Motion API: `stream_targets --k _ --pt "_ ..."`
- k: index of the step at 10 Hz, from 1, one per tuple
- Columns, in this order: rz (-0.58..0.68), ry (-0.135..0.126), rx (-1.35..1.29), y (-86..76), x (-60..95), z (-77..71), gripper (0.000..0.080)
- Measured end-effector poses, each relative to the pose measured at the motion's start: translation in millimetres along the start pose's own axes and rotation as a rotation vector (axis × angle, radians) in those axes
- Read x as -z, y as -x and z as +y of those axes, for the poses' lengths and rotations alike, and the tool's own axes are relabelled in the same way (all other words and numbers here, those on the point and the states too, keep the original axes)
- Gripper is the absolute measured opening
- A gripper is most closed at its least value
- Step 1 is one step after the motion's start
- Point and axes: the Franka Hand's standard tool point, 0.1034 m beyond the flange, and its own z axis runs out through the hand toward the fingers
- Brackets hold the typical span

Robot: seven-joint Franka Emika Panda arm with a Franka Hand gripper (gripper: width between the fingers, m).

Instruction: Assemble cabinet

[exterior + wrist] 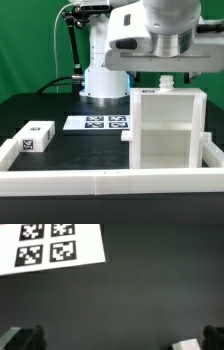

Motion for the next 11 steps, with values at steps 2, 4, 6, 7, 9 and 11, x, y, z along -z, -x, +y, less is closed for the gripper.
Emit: stream_targets --k 2,4,6,7,9,11 --pt "0.089 0.029 0.023 4.7 -16.2 9.5 0.0796" --pt "0.185 0.048 0.029 6.6 -33.8 25.5 0.0796" --pt "0.283 0.058 0.02 14.8 -53.6 41.8 0.0796" --pt "0.331 0.065 0.019 10.1 -69.1 48.6 0.0796" --pt "0.348 0.06 0.011 7.6 -76.6 53.0 0.0796" --pt "0.347 0.06 0.012 7.4 -77.0 52.7 0.0796"
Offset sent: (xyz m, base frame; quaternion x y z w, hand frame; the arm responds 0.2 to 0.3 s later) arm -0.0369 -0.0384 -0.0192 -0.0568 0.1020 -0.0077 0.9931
